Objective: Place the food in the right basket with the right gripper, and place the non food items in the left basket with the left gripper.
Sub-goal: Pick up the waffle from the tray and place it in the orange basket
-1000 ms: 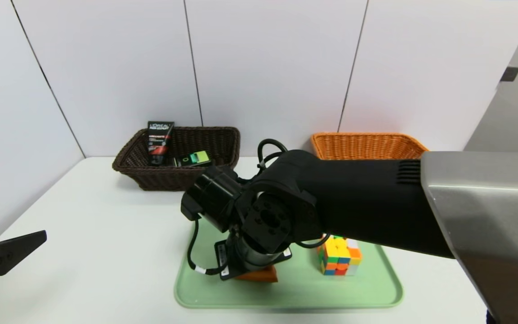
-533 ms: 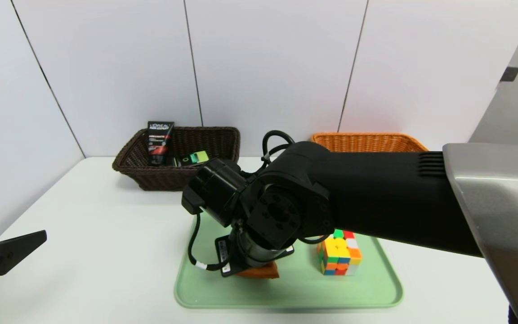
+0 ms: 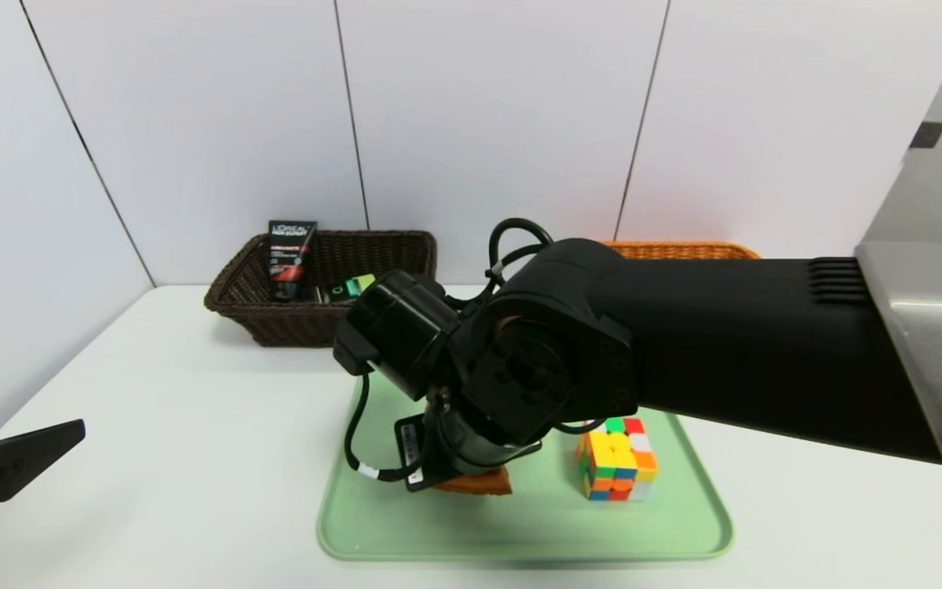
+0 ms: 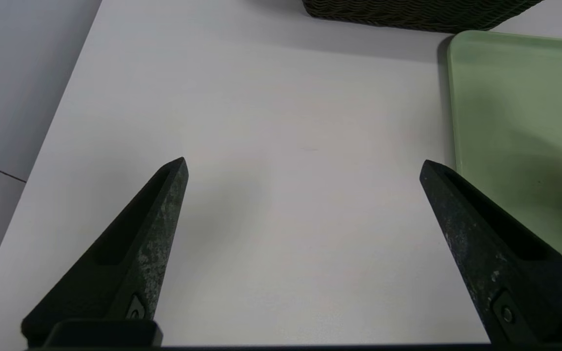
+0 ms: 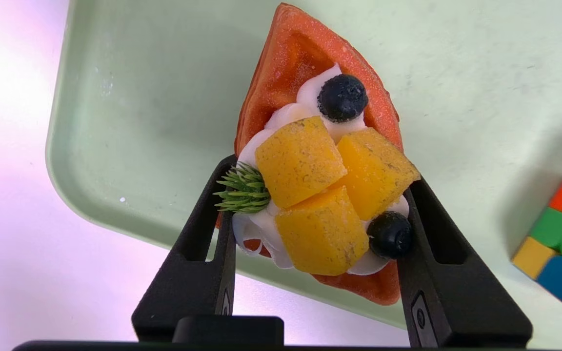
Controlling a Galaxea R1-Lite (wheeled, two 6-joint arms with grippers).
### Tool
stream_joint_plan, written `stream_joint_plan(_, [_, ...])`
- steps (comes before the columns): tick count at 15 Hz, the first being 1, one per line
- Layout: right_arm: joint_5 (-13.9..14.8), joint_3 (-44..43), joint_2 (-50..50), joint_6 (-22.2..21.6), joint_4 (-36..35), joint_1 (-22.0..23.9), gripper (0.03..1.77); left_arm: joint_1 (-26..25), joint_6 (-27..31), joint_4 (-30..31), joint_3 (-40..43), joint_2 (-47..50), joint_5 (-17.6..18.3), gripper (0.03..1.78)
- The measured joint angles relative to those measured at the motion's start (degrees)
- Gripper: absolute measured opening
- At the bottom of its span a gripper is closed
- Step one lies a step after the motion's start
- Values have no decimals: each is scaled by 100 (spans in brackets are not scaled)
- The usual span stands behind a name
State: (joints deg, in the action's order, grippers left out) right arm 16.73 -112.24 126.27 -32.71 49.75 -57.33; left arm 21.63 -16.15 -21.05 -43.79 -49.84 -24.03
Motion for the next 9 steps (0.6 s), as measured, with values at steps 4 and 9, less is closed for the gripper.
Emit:
stream_joint_plan(4, [46, 2, -245, 44, 0, 94, 88, 0, 1, -2, 27, 12, 2, 169])
stream_joint_plan(9, [83, -2, -806, 581, -96, 667, 88, 0, -2, -13, 46, 9, 9, 169])
